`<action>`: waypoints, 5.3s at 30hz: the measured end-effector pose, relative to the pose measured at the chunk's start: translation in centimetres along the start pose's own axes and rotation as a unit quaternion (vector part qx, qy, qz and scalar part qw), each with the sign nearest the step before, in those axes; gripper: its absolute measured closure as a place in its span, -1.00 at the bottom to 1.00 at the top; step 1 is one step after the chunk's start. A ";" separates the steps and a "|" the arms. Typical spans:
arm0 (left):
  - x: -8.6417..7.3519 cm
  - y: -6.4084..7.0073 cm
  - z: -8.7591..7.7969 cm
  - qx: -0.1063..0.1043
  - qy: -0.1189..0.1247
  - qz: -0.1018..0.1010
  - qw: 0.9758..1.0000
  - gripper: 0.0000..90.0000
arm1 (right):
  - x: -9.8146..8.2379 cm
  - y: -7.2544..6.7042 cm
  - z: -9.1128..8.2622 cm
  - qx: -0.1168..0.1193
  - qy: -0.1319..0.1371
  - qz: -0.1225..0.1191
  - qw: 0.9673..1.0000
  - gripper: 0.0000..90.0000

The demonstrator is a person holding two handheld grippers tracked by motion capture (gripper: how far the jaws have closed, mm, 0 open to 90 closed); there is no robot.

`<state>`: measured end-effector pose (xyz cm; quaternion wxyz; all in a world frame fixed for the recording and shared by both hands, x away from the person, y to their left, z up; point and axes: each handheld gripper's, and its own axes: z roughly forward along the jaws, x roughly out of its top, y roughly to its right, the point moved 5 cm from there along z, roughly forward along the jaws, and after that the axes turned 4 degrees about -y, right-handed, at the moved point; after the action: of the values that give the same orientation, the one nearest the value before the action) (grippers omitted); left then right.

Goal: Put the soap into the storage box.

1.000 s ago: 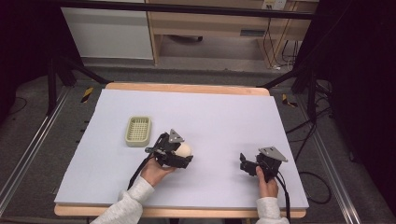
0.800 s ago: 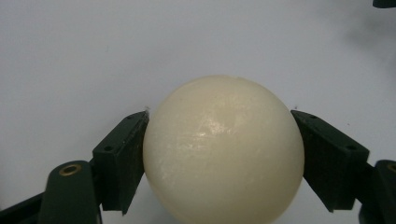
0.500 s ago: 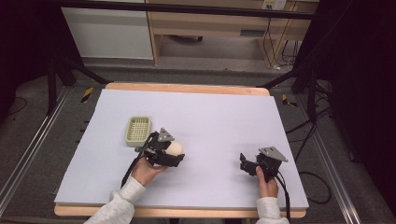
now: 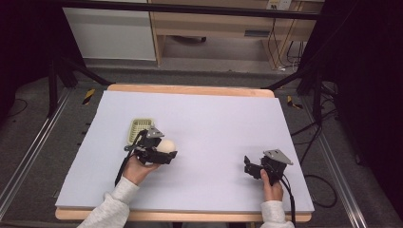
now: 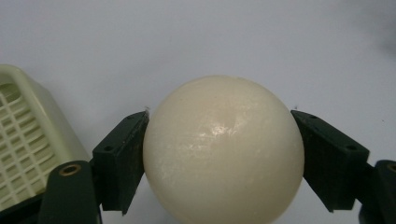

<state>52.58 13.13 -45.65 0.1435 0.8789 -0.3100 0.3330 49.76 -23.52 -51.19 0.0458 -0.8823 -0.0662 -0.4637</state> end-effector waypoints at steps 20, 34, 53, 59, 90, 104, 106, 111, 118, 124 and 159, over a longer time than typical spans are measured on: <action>-0.1 -3.8 -1.3 0.024 0.012 -0.043 0.999 -0.50 | 0.0 0.0 0.0 0.001 -0.001 -0.001 1.000 -0.93; -0.1 -6.0 -1.7 0.038 0.016 -0.064 0.997 -0.50 | 0.0 0.0 0.0 0.001 -0.001 -0.001 1.000 -0.93; -0.4 -9.0 -1.4 0.059 0.008 -0.088 0.994 -0.50 | 0.0 0.1 0.0 0.000 0.000 0.000 1.000 -0.93; -0.3 -9.7 -1.2 0.065 0.008 -0.094 0.993 -0.50 | 0.0 0.1 0.0 0.002 -0.001 0.001 1.000 -0.93; -0.9 -11.6 1.1 0.079 -0.019 -0.101 0.992 -0.50 | 0.0 0.1 0.0 0.003 -0.001 0.000 1.000 -0.93; -1.3 -11.9 1.4 0.081 -0.020 -0.108 0.991 -0.50 | 0.0 0.0 0.1 0.003 -0.002 -0.001 1.000 -0.93; -1.3 -11.9 1.5 0.081 -0.020 -0.106 0.991 -0.50 | 0.0 0.0 0.1 0.003 -0.001 -0.002 1.000 -0.93; -1.3 -11.8 1.5 0.081 -0.021 -0.105 0.991 -0.50 | 0.0 0.0 0.1 0.003 -0.002 -0.001 1.000 -0.93; -1.3 -11.8 1.6 0.084 -0.019 -0.104 0.991 -0.51 | 0.0 0.0 0.1 0.003 -0.002 -0.001 1.000 -0.93; -1.1 -12.0 0.7 0.081 0.000 -0.110 0.991 -0.51 | 0.0 0.0 0.1 0.003 -0.002 -0.003 1.000 -0.93; -5.7 -8.7 -4.9 0.090 0.053 -0.102 0.989 -0.67 | 0.0 0.1 0.0 0.001 -0.001 0.000 1.000 -0.93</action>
<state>52.39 24.64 -46.34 0.1136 0.8962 -0.1798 0.3893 49.80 -23.57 -51.22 0.0467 -0.8828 -0.0667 -0.4626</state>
